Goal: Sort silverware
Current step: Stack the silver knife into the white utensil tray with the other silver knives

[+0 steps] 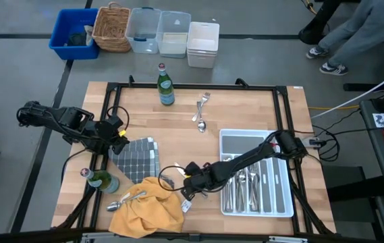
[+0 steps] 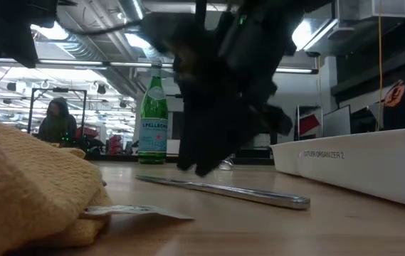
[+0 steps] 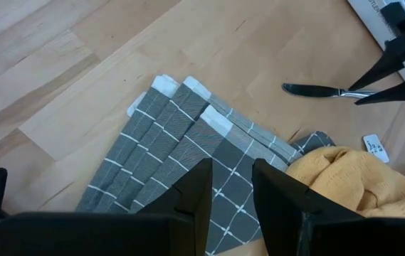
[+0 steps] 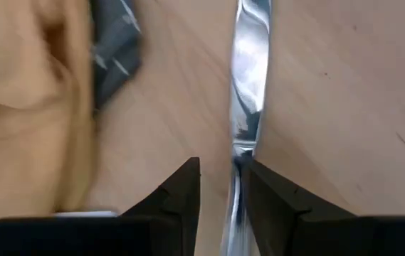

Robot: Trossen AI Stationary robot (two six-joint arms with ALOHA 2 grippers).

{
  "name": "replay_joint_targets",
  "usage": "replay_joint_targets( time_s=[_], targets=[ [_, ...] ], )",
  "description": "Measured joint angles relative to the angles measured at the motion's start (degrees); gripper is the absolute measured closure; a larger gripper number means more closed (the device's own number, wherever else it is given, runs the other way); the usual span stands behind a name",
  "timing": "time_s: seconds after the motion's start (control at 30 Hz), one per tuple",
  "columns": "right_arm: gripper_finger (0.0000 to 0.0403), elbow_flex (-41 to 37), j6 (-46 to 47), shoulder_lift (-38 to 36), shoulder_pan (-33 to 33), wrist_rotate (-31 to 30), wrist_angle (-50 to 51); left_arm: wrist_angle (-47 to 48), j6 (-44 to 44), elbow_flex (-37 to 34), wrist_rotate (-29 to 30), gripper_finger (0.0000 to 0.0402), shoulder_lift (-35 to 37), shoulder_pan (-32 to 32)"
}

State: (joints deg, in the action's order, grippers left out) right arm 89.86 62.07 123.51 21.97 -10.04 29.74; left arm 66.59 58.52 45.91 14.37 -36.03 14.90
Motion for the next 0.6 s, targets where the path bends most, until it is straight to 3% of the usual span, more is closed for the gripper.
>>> replay_joint_targets(
  time_s=[0.6],
  targets=[
    [0.0297, 0.04, -0.97, 2.51, 0.03, -3.95, 0.08, 0.0, 1.14, 0.0, -0.02, 0.0314, 0.02, 0.01]
  ],
)
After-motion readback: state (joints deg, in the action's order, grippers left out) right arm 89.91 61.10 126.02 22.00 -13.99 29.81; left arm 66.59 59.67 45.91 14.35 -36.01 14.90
